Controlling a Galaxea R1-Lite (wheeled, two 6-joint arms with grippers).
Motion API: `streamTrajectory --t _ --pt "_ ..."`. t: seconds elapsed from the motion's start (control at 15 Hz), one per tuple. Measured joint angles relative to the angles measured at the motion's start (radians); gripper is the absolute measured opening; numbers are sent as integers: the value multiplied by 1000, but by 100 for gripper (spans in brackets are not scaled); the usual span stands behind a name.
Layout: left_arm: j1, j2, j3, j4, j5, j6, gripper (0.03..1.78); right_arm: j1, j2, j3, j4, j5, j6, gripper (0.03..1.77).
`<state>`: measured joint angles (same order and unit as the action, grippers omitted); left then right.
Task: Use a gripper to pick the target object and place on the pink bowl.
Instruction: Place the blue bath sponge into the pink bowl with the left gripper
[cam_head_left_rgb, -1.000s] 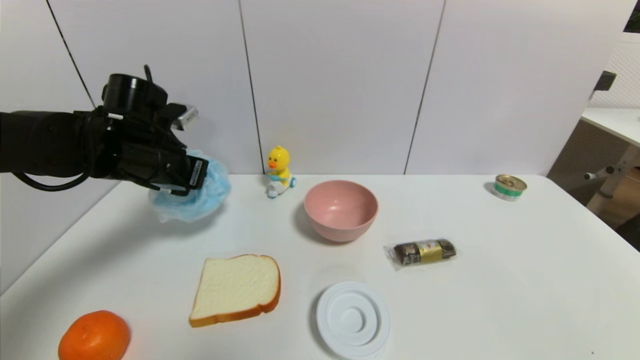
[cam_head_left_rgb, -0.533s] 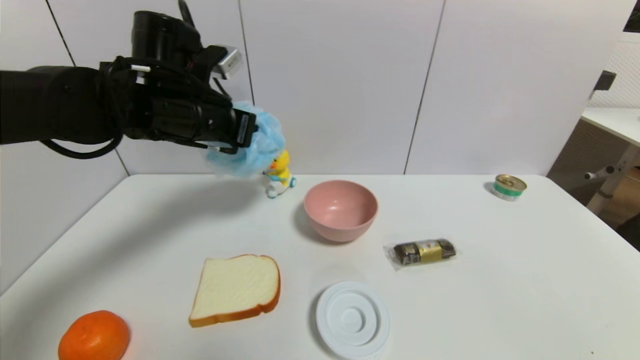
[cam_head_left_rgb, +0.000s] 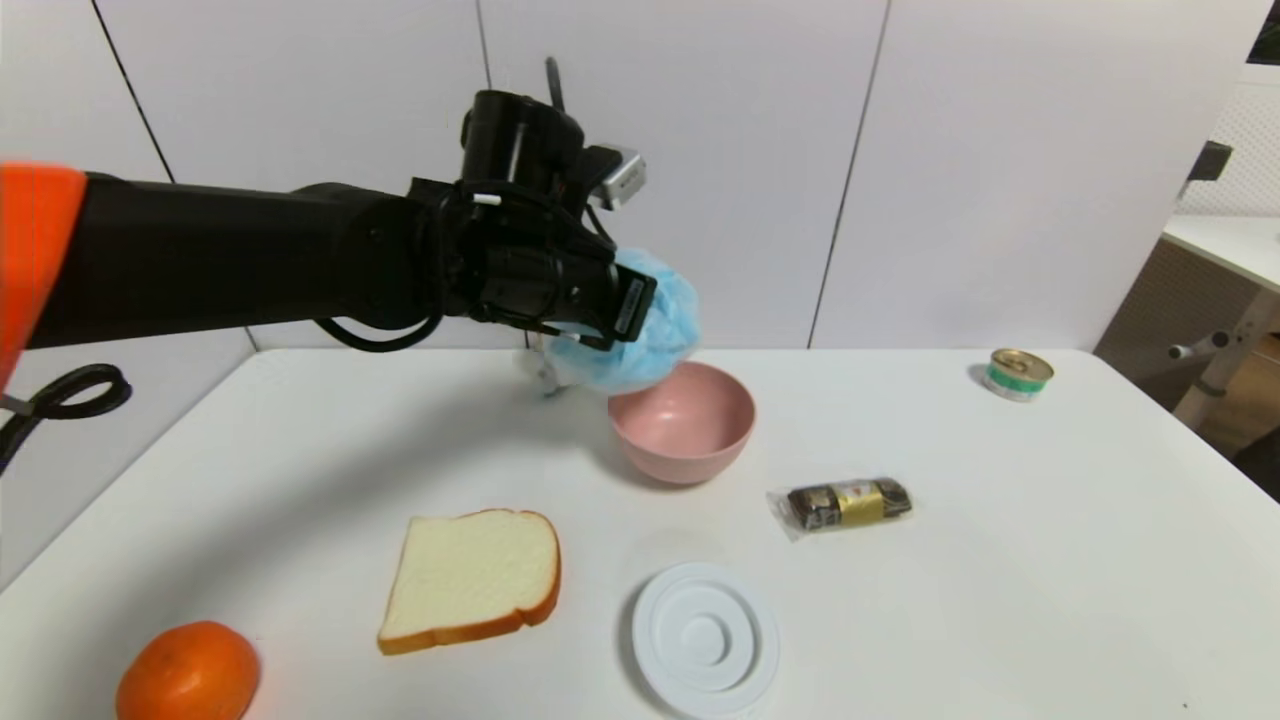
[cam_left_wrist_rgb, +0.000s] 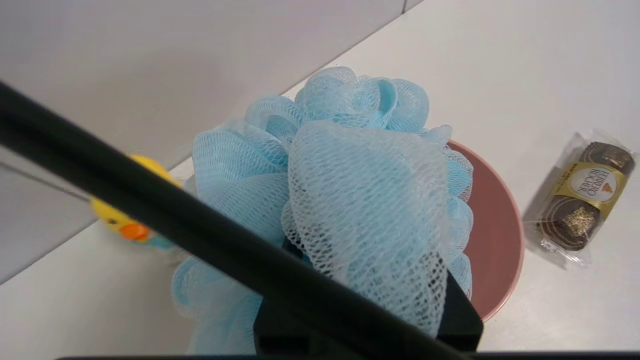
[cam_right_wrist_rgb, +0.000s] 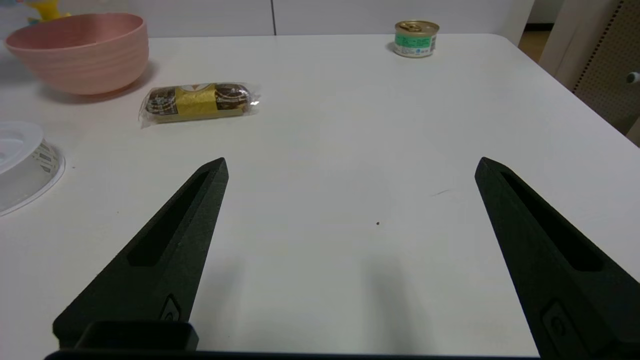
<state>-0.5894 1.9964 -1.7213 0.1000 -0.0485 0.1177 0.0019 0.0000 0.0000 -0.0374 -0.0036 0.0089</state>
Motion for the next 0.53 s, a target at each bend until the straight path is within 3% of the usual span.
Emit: streamTrajectory --t 0.53 --pt "-56 89 -17 0 0 -1 26 0 0 0 0 0 0 171"
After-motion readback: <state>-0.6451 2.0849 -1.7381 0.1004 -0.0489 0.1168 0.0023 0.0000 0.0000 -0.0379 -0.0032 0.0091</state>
